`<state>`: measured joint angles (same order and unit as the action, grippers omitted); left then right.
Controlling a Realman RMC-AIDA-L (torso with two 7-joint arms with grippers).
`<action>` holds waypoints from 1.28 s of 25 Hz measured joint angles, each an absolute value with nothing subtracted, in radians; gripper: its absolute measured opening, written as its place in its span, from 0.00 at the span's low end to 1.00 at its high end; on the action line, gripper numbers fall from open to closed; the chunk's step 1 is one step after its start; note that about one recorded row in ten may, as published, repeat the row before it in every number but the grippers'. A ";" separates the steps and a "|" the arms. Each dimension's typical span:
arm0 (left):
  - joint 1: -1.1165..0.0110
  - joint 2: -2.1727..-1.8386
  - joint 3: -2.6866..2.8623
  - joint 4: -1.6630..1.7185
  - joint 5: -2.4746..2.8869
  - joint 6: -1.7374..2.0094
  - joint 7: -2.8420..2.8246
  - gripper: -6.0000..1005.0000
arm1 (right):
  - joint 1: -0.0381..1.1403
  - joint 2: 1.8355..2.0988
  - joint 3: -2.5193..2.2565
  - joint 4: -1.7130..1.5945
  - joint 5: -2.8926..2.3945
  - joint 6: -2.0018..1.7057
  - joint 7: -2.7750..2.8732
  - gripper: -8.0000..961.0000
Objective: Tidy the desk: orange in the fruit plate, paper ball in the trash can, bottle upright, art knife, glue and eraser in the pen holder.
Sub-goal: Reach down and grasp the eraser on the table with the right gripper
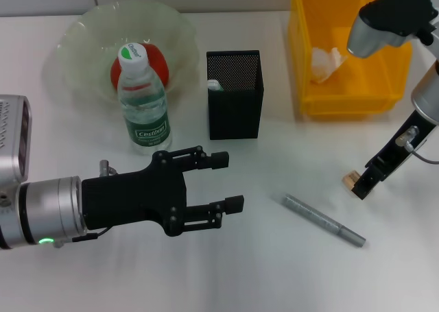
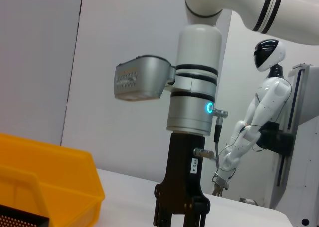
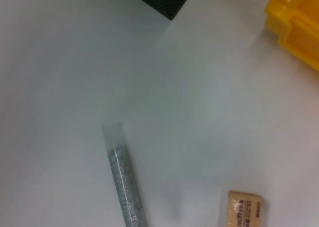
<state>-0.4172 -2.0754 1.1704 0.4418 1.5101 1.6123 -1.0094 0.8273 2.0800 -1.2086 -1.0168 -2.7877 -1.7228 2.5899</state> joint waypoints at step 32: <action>-0.427 -2.077 1.170 0.442 1.506 1.603 -1.009 0.72 | 0.868 2.080 -1.248 -0.884 -2.790 -1.614 2.581 0.46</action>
